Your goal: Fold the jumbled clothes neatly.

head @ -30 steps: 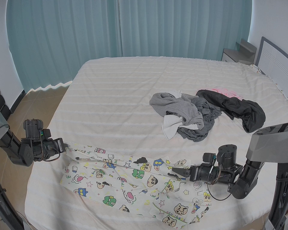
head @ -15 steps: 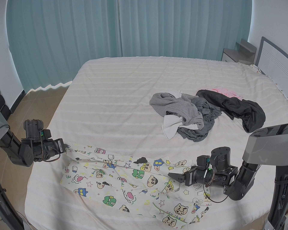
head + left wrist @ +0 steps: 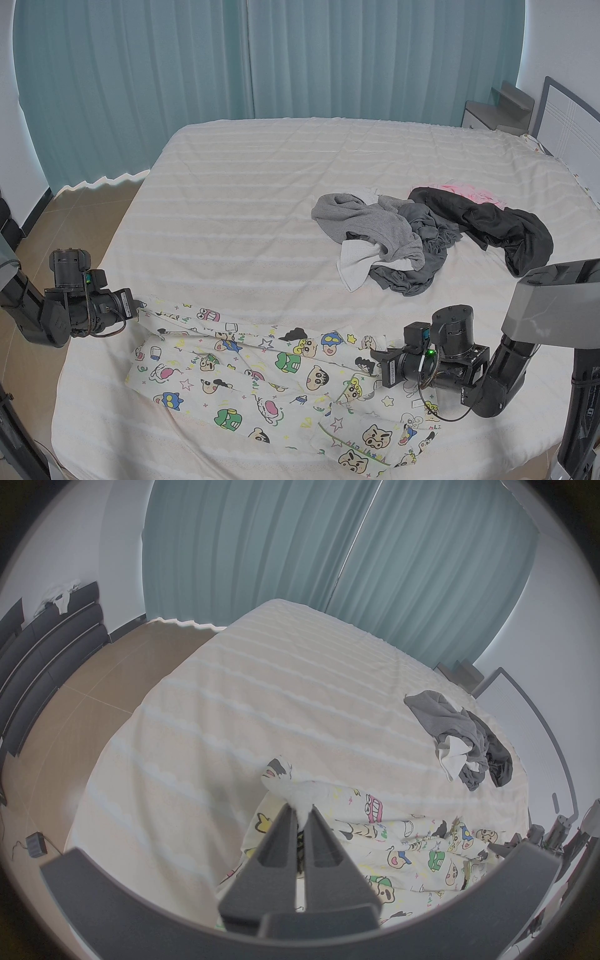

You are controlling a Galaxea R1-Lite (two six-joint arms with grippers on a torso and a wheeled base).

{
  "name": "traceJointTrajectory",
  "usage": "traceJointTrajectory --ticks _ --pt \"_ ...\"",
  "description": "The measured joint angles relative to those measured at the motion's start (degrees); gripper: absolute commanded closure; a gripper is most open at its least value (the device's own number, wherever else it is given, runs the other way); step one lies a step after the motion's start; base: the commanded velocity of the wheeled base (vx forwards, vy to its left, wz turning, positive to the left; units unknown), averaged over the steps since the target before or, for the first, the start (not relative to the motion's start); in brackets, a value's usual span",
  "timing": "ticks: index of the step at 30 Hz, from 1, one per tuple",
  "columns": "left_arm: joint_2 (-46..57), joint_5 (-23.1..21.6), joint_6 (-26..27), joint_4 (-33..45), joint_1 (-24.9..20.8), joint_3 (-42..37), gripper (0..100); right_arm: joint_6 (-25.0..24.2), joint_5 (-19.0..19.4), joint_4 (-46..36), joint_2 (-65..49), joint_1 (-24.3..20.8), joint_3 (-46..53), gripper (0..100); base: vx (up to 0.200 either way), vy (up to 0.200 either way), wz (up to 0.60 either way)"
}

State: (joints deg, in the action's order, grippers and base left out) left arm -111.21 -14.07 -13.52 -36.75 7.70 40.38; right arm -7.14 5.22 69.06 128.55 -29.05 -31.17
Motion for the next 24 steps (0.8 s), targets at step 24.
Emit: traceJointTrajectory --ticks 24 --pt "-2.8 0.5 1.3 -15.3 -0.1 0.1 100 -0.5 4.8 20.0 -2.7 1.4 20.9 100 0.0 0.0 0.0"
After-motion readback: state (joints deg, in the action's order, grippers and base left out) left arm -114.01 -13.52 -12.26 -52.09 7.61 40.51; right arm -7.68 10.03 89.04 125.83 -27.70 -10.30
